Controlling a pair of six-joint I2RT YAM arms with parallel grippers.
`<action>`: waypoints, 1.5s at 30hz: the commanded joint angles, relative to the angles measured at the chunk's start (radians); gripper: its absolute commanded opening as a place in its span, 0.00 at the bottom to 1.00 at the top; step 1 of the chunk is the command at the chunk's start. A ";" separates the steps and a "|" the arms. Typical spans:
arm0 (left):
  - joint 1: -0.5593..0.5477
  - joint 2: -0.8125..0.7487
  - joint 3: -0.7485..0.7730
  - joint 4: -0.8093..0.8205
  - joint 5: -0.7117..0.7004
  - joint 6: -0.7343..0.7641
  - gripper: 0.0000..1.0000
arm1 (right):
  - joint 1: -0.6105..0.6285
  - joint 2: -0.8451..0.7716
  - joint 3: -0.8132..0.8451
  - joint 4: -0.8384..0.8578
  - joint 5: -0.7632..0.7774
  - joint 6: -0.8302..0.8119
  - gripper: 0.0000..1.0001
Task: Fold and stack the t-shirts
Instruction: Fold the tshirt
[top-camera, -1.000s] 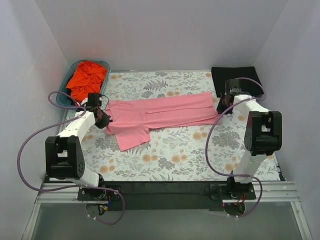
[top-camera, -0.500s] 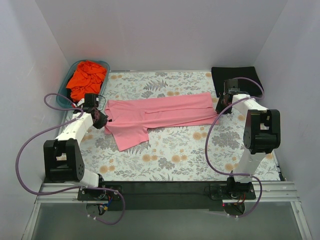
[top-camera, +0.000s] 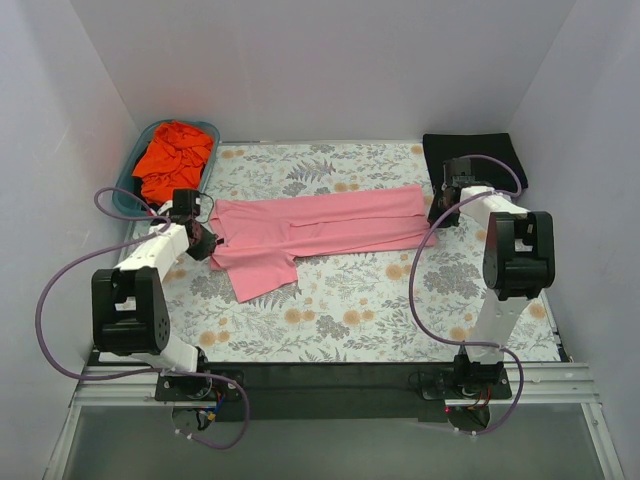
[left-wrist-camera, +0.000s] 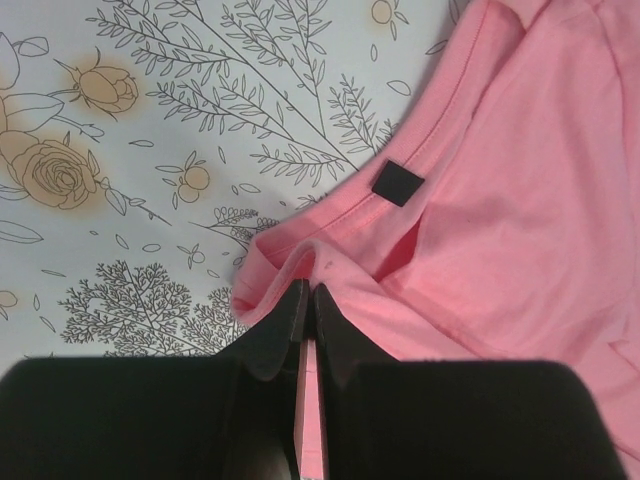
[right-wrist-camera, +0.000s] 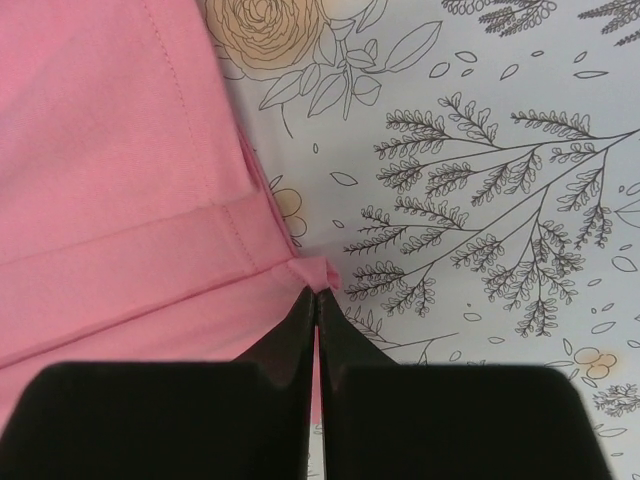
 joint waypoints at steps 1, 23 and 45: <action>0.010 0.012 0.005 0.026 -0.048 0.015 0.00 | 0.000 0.016 0.043 0.026 0.003 -0.014 0.04; -0.125 -0.383 -0.169 -0.146 0.138 0.044 0.73 | 0.431 -0.354 -0.200 0.166 -0.246 -0.011 0.54; -0.309 -0.262 -0.377 -0.004 0.103 -0.117 0.46 | 0.774 -0.016 -0.256 0.552 -0.373 0.325 0.51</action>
